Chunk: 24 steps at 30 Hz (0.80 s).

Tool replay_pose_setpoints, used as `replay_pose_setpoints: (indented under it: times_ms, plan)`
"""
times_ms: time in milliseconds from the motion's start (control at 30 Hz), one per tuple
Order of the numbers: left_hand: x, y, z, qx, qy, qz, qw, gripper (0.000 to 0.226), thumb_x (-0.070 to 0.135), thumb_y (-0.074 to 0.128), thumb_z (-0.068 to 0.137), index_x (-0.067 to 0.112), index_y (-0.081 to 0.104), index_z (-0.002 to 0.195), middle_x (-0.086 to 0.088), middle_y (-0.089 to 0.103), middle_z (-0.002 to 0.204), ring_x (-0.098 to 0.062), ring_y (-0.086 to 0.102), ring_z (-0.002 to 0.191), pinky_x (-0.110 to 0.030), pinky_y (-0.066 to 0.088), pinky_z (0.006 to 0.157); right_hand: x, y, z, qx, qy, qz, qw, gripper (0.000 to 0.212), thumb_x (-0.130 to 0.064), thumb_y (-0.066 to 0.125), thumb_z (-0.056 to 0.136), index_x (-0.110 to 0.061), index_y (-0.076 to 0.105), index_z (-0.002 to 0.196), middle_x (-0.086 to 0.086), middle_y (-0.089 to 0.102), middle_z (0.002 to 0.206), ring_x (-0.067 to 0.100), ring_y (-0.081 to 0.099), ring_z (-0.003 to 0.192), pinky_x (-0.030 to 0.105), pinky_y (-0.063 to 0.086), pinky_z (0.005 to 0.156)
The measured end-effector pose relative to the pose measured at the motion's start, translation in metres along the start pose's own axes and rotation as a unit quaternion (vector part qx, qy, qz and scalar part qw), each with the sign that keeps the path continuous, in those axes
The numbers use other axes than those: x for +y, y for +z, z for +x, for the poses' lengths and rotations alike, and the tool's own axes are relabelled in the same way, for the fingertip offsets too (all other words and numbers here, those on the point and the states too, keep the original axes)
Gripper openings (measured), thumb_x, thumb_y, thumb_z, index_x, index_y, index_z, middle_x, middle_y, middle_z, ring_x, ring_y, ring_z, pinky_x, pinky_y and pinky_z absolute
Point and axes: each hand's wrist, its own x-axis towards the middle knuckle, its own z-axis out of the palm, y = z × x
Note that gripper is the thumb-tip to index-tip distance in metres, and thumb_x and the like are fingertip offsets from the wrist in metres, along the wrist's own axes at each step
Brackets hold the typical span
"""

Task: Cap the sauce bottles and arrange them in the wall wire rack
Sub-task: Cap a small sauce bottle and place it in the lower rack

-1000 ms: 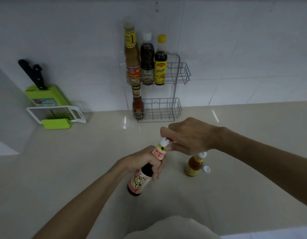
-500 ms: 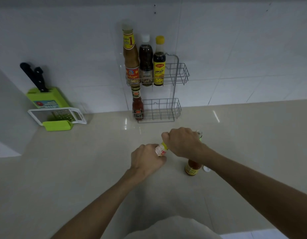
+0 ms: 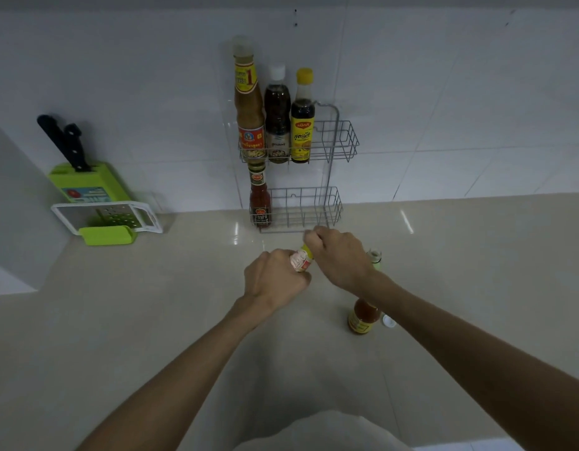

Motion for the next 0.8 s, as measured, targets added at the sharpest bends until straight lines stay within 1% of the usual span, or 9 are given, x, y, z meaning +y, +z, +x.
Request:
replay_pose_setpoints:
  times_ms: [100,167,267,400,467,533,633,700,800]
  plan:
    - [0.002,-0.007,0.005,-0.016,0.008,-0.125,0.992,0.013,0.035,0.064,0.064,0.027,0.057,0.071,0.006,0.066,0.064,-0.011,0.063,0.06,-0.027,0.05,0.051,-0.018,-0.012,0.016,0.02,0.015,0.187,0.982,0.024,-0.03,0.053,0.091,-0.018,0.047,0.072,-0.006,0.053,0.067,0.009,0.049,0.06,0.023,0.034,0.05]
    - [-0.005,-0.017,0.01,-0.092,0.014,-0.244,0.965,0.043,0.038,0.072,0.061,0.032,0.055,0.1,0.008,0.071,0.087,-0.007,0.068,0.078,-0.025,0.056,0.068,-0.027,-0.032,0.031,0.016,0.0,0.178,0.984,0.028,-0.029,0.052,0.09,-0.016,0.047,0.067,-0.004,0.051,0.064,0.009,0.047,0.059,0.024,0.034,0.051]
    - [-0.024,-0.02,0.008,-0.173,-0.011,-0.314,0.933,0.066,0.041,0.083,0.052,0.043,0.049,0.109,0.009,0.069,0.103,-0.007,0.069,0.091,-0.027,0.057,0.081,-0.028,-0.066,0.051,0.04,0.013,0.212,0.976,0.029,-0.031,0.054,0.088,-0.007,0.055,0.072,0.0,0.056,0.067,0.012,0.051,0.061,0.024,0.037,0.051]
    - [-0.034,-0.003,0.018,-0.102,-0.034,-0.338,0.935,0.049,0.029,0.081,0.055,0.03,0.063,0.101,0.005,0.073,0.092,-0.012,0.07,0.085,-0.028,0.058,0.076,-0.023,-0.069,0.063,0.035,0.039,0.32,0.946,0.029,-0.045,0.061,0.086,-0.019,0.057,0.074,-0.012,0.057,0.06,-0.001,0.047,0.042,0.015,0.034,0.037]
    - [-0.035,0.002,0.03,-0.07,-0.051,-0.344,0.935,0.052,0.024,0.079,0.057,0.026,0.062,0.106,0.001,0.071,0.094,-0.014,0.07,0.086,-0.028,0.059,0.073,-0.018,-0.05,0.059,0.015,0.018,0.259,0.966,0.032,-0.057,0.064,0.081,-0.026,0.055,0.087,-0.015,0.06,0.072,0.0,0.055,0.056,0.015,0.041,0.042]
    - [-0.038,0.006,0.044,-0.054,-0.049,-0.32,0.945,0.057,0.022,0.082,0.061,0.025,0.058,0.112,0.001,0.07,0.098,-0.011,0.069,0.087,-0.027,0.059,0.072,-0.007,-0.027,0.056,-0.018,0.01,0.238,0.971,0.033,-0.052,0.069,0.079,-0.032,0.053,0.1,-0.012,0.062,0.09,0.005,0.063,0.073,0.02,0.053,0.046]
    - [-0.05,0.006,0.071,-0.117,-0.026,-0.275,0.954,0.077,0.021,0.086,0.065,0.026,0.039,0.125,0.006,0.065,0.11,0.0,0.065,0.091,-0.016,0.055,0.073,0.013,-0.002,0.069,-0.009,0.076,0.331,0.94,0.034,-0.032,0.076,0.079,-0.026,0.057,0.106,0.004,0.068,0.106,0.011,0.07,0.076,0.029,0.061,0.054]
    - [-0.064,0.001,0.095,-0.201,-0.043,-0.271,0.94,0.102,0.015,0.082,0.072,0.025,0.009,0.143,0.01,0.05,0.132,0.002,0.053,0.11,-0.007,0.044,0.082,0.026,0.011,0.086,0.059,0.069,0.274,0.957,0.033,-0.031,0.078,0.075,-0.022,0.062,0.102,0.002,0.071,0.099,0.012,0.07,0.074,0.033,0.062,0.063]
    - [-0.088,-0.01,0.135,-0.202,-0.113,-0.274,0.933,0.11,0.006,0.07,0.082,0.021,-0.015,0.149,0.001,0.015,0.159,-0.019,0.025,0.141,-0.022,0.03,0.098,0.038,0.026,0.115,0.138,0.032,0.26,0.955,0.038,-0.036,0.077,0.071,-0.024,0.064,0.104,-0.003,0.07,0.098,0.006,0.066,0.085,0.018,0.056,0.073]
